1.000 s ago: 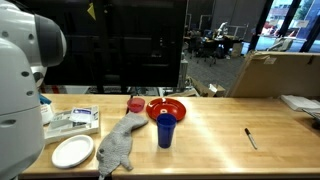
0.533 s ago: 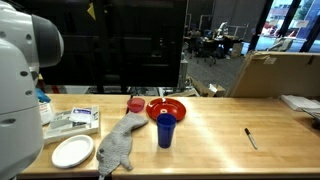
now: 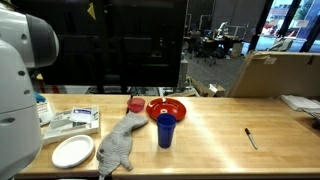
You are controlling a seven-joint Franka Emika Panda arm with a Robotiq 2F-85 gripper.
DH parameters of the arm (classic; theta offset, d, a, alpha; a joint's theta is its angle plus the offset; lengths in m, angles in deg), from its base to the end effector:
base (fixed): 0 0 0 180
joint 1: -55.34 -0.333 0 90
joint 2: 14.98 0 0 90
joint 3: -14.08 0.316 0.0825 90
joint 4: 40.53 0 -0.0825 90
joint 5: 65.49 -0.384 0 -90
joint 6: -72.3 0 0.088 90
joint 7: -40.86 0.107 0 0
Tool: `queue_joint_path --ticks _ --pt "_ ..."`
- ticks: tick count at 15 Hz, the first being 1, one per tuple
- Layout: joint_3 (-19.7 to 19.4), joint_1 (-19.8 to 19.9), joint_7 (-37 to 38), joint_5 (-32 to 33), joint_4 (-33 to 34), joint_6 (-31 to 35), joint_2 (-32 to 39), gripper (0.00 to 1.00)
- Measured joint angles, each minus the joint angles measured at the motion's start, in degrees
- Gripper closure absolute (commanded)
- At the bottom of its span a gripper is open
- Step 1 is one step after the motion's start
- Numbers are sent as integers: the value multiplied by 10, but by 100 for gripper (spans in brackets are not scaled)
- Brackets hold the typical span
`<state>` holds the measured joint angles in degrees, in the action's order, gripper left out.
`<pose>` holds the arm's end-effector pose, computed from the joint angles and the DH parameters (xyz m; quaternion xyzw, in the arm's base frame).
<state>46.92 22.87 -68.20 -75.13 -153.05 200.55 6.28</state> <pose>0.2618 0.5461 0.3115 -0.1149 -0.9796 -0.0393 0.1603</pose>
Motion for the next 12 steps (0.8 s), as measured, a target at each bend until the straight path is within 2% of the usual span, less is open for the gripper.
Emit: queue_joint_path --ticks 6,12 --pt "1 -16 70 95 0 -27 -8 0" --pt "1 -21 130 129 -9 -42 -24 0"
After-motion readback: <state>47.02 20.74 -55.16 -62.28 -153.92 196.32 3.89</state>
